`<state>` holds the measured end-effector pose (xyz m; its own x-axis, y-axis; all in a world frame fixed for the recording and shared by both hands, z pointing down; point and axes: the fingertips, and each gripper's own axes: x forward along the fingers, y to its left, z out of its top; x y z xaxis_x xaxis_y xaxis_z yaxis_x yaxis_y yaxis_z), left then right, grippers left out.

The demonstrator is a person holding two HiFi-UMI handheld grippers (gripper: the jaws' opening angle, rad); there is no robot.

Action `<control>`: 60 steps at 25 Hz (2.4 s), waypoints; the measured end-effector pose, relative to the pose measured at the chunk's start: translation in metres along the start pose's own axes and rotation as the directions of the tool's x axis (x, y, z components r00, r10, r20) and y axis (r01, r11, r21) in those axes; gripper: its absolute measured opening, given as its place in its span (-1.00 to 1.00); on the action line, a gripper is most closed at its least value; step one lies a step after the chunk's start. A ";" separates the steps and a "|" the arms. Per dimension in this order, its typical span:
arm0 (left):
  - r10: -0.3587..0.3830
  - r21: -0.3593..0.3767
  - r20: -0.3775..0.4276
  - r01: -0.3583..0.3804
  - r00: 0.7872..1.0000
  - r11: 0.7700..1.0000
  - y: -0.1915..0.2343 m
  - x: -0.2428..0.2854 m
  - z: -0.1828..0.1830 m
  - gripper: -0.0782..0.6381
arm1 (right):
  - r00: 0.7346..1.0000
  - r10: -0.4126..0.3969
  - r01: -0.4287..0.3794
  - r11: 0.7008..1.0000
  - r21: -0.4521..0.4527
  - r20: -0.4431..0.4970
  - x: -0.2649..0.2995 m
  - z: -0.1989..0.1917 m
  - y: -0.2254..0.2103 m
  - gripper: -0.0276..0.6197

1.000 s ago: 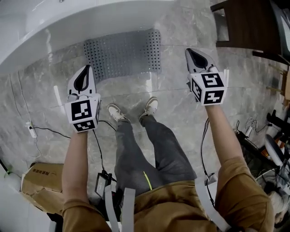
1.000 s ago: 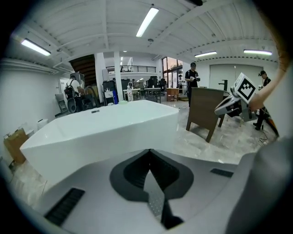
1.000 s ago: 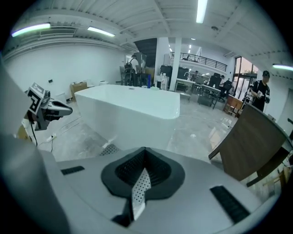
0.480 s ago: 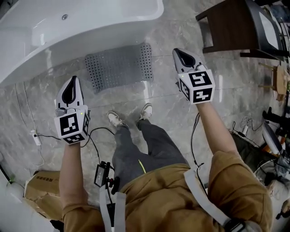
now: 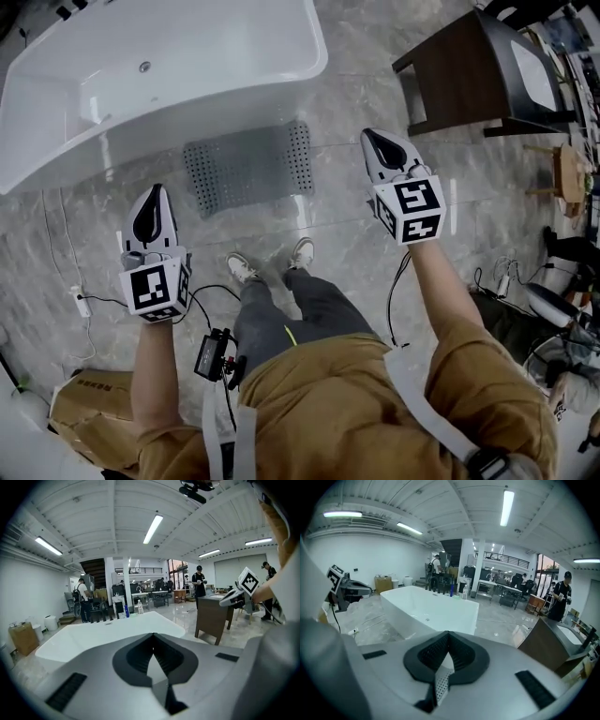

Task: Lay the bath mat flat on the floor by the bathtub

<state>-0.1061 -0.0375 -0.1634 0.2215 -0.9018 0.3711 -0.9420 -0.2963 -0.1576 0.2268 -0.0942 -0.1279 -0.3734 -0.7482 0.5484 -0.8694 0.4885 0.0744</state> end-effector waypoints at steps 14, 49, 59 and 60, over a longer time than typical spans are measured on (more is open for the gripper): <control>0.080 0.046 0.193 -0.091 0.978 0.995 0.034 -0.075 0.119 -0.77 | 0.983 -0.088 0.078 0.994 0.071 0.158 -0.092 0.082 -0.025 -0.90; 0.235 -0.088 0.376 -0.218 0.896 0.972 0.064 -0.245 0.229 -0.77 | 0.915 -0.188 0.126 0.974 0.191 0.356 -0.246 0.160 -0.028 -0.90; 0.220 -0.131 0.372 -0.184 0.902 0.974 0.060 -0.253 0.225 -0.77 | 0.914 -0.192 0.155 0.979 0.129 0.357 -0.258 0.171 -0.011 -0.90; 0.217 -0.130 0.369 -0.181 0.904 0.975 0.058 -0.255 0.223 -0.77 | 0.915 -0.191 0.156 0.980 0.125 0.356 -0.259 0.171 -0.009 -0.90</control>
<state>-0.1610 0.1046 -0.4710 0.0886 -0.9954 -0.0360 -0.9912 -0.0846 -0.1014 0.2763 0.0185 -0.4132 -0.2912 -0.9375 0.1905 -0.9504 0.3062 0.0543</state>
